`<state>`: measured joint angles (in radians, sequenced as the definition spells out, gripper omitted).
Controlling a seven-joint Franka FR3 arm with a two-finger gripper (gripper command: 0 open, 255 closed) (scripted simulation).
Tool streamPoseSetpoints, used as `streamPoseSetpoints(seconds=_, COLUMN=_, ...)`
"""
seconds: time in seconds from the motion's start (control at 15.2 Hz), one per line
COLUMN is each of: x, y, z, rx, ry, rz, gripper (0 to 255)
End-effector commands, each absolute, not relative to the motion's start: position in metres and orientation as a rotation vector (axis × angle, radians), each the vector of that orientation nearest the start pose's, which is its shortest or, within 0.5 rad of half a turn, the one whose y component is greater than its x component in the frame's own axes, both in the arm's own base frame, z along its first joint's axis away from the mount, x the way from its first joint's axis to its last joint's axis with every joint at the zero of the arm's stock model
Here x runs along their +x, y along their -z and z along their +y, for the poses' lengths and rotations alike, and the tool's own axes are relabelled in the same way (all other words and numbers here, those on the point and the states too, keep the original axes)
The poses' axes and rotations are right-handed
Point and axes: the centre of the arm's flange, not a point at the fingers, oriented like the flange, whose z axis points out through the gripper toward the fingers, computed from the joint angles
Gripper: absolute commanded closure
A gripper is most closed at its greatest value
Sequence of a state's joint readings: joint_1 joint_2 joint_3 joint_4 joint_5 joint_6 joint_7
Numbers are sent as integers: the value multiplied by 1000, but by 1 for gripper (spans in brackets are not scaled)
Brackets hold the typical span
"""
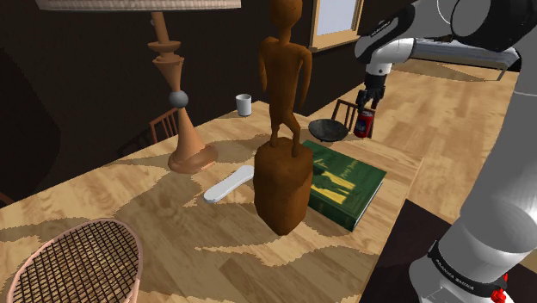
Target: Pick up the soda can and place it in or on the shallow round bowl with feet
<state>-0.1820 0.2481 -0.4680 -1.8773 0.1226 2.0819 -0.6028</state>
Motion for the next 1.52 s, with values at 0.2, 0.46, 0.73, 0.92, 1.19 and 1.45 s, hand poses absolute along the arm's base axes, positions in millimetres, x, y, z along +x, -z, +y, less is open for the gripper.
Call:
streamPoseSetpoints(seconds=0.2, x=519, y=-368, z=-392, rx=-3132, ry=-2, rz=166, gripper=0)
streamPoseSetpoints(seconds=0.46, x=519, y=-347, z=-392, rx=-3132, ry=-2, rz=166, gripper=0)
streamPoseSetpoints(seconds=0.73, x=519, y=-333, z=-392, rx=-3132, ry=-2, rz=166, gripper=0)
streamPoseSetpoints(seconds=0.92, x=519, y=-333, z=-392, rx=-3132, ry=-2, rz=166, gripper=0)
streamPoseSetpoints(seconds=1.19, x=519, y=-334, z=-392, rx=-3132, ry=-2, rz=166, gripper=0)
streamPoseSetpoints(seconds=1.45, x=519, y=-334, z=-392, rx=-3132, ry=-2, rz=166, gripper=255)
